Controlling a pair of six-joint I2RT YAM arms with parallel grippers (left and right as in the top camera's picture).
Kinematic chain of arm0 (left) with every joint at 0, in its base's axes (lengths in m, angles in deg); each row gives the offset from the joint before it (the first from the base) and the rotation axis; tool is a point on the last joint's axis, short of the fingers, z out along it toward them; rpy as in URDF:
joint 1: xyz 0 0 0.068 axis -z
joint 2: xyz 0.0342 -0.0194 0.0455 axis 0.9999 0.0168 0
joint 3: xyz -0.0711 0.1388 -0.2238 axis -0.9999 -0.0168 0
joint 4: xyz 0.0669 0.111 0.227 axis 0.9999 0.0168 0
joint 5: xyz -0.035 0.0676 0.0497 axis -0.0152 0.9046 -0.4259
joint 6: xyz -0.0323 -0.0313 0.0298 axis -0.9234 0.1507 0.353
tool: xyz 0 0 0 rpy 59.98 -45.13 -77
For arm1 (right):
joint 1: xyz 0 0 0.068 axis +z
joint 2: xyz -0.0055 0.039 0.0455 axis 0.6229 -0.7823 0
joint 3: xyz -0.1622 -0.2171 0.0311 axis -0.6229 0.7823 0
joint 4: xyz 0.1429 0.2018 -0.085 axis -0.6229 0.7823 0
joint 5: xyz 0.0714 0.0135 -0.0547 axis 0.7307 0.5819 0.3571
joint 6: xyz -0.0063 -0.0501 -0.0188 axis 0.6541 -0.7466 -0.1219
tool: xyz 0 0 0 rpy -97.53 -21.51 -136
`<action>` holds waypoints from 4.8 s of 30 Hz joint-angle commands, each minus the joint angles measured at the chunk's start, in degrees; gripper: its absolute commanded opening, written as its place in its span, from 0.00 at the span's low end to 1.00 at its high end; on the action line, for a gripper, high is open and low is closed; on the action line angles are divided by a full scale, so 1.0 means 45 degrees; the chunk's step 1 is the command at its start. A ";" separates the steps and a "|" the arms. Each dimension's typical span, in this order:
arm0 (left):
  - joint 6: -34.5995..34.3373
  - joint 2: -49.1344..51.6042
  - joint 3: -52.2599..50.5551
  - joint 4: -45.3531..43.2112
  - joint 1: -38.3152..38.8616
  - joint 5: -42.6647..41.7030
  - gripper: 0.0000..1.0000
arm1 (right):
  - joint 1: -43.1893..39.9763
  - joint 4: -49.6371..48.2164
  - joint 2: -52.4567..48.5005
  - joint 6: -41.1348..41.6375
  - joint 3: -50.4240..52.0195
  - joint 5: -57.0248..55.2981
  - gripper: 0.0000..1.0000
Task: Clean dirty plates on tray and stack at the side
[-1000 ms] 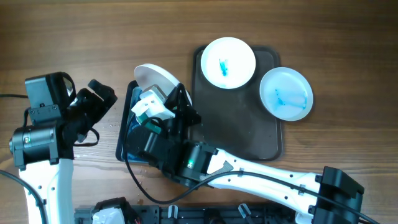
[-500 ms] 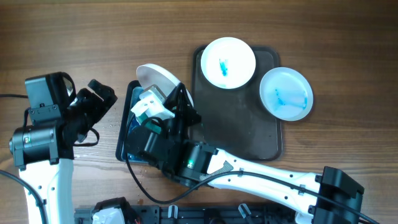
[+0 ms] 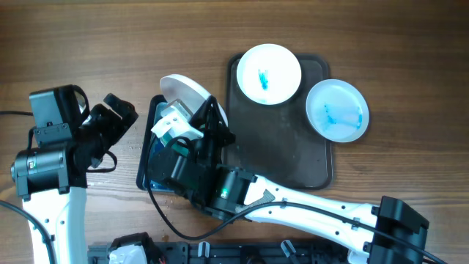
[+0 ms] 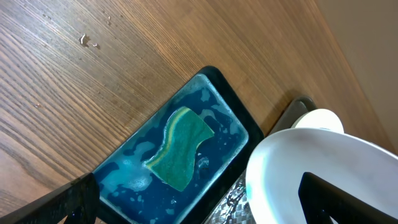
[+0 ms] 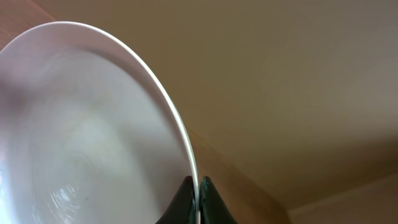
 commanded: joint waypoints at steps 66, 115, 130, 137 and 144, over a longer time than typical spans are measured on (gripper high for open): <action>0.0107 0.0000 0.0151 -0.0034 -0.0078 -0.0146 1.00 | -2.4285 1.1604 -0.2147 0.8621 0.0160 1.6441 0.30; 0.0107 0.0000 0.0151 -0.0034 -0.0078 -0.0146 1.00 | -1.3993 0.7504 0.2458 0.3852 0.4099 1.8374 0.04; 0.0107 0.0000 0.0151 -0.0034 -0.0078 -0.0146 1.00 | -1.1540 0.4726 0.1569 0.1098 0.3604 1.6587 0.35; 0.0107 0.0000 0.0151 -0.0034 -0.0078 -0.0141 1.00 | -1.1555 0.8058 0.3837 0.8077 0.3458 1.8695 0.49; 0.0107 0.0000 0.0151 -0.0034 -0.0078 -0.0146 1.00 | -1.1453 1.0331 0.3691 1.3308 0.5081 2.0074 0.50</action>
